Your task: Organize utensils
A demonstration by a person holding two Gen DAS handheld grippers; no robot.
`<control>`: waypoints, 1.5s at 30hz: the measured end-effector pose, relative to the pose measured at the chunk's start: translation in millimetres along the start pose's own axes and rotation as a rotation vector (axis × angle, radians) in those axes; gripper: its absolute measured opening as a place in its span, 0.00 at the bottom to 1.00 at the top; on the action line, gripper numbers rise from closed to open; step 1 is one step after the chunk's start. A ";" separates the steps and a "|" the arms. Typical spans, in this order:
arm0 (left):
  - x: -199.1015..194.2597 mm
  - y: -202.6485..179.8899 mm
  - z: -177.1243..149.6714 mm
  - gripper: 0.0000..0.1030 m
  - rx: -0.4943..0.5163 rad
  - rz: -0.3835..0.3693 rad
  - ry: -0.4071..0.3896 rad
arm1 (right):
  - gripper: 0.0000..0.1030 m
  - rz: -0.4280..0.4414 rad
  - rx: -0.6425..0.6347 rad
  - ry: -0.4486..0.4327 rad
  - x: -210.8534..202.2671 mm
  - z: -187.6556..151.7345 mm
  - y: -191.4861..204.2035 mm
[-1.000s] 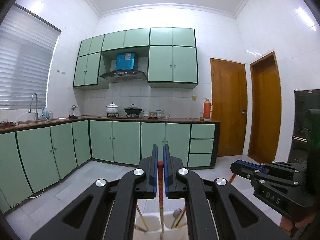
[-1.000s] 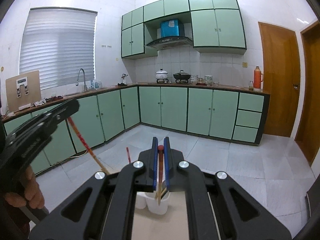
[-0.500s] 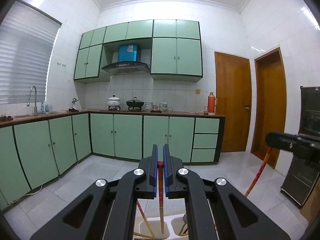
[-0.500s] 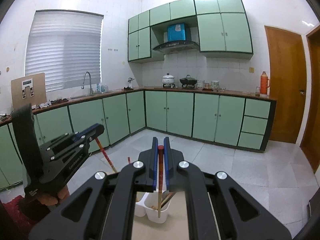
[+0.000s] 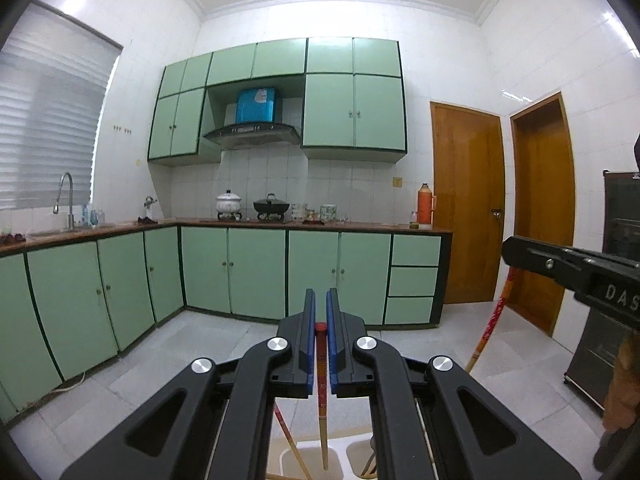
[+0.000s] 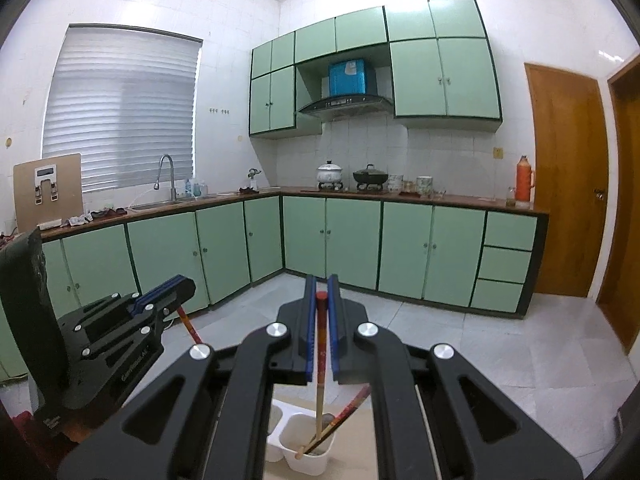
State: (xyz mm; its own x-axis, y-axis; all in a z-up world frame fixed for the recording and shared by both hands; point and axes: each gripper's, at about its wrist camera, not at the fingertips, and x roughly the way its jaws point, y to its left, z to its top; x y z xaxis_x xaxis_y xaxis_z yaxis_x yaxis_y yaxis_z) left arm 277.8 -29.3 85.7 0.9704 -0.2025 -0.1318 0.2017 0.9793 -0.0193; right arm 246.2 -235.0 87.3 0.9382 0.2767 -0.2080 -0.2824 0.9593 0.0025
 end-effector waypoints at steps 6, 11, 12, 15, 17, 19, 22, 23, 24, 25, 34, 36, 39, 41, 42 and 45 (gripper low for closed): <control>24.2 5.9 -19.8 0.05 -0.003 0.015 0.046 | 0.05 0.018 0.025 0.043 38.5 -23.7 -0.4; 44.3 11.4 -39.2 0.05 -0.007 0.026 0.092 | 0.05 0.024 0.054 0.096 64.5 -46.2 -1.7; 47.1 12.1 -42.4 0.05 -0.006 0.028 0.101 | 0.05 0.024 0.056 0.108 68.2 -49.9 -1.3; 55.7 11.9 -52.8 0.05 -0.001 0.028 0.134 | 0.05 0.036 0.054 0.155 79.6 -62.5 1.9; 57.1 11.8 -57.5 0.05 -0.002 0.024 0.149 | 0.06 0.039 0.049 0.180 83.8 -70.2 4.9; 57.7 12.2 -60.4 0.05 -0.006 0.020 0.163 | 0.11 0.035 0.060 0.187 82.7 -76.7 5.8; 52.9 12.2 -60.9 0.06 -0.011 0.016 0.165 | 0.12 0.027 0.082 0.165 74.2 -76.9 2.9; 49.0 11.5 -59.9 0.08 -0.008 0.017 0.159 | 0.12 0.022 0.090 0.155 70.0 -76.5 1.3; 47.3 10.9 -58.7 0.12 -0.005 0.021 0.154 | 0.14 0.015 0.102 0.141 64.2 -75.1 -1.2; 41.7 9.8 -57.1 0.14 -0.001 0.026 0.147 | 0.19 0.009 0.114 0.129 57.6 -73.6 -3.8; -9.7 3.0 -48.1 0.51 0.001 0.044 0.099 | 0.52 -0.045 0.161 0.073 -3.9 -79.4 -19.5; -22.8 1.6 -49.4 0.59 -0.001 0.045 0.101 | 0.60 -0.053 0.164 0.072 -20.4 -87.1 -19.2; -45.5 -2.8 -55.2 0.64 -0.004 0.044 0.107 | 0.67 -0.066 0.170 0.077 -43.8 -101.4 -16.5; -56.8 -5.9 -59.0 0.69 -0.006 0.043 0.113 | 0.76 -0.074 0.176 0.086 -56.2 -110.4 -14.9; -65.6 -7.5 -62.5 0.71 -0.008 0.043 0.117 | 0.78 -0.080 0.180 0.091 -62.2 -114.8 -14.3; -84.8 -11.5 -69.6 0.79 -0.010 0.055 0.125 | 0.88 -0.099 0.197 0.107 -81.9 -128.9 -11.4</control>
State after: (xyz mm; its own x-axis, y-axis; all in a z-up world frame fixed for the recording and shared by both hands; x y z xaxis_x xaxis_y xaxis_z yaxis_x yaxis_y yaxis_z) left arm 183.9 -22.8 28.1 0.9558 -0.1462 -0.2552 0.1464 0.9891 -0.0181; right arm 146.8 -275.8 -21.8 0.9297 0.1832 -0.3195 -0.1357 0.9769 0.1652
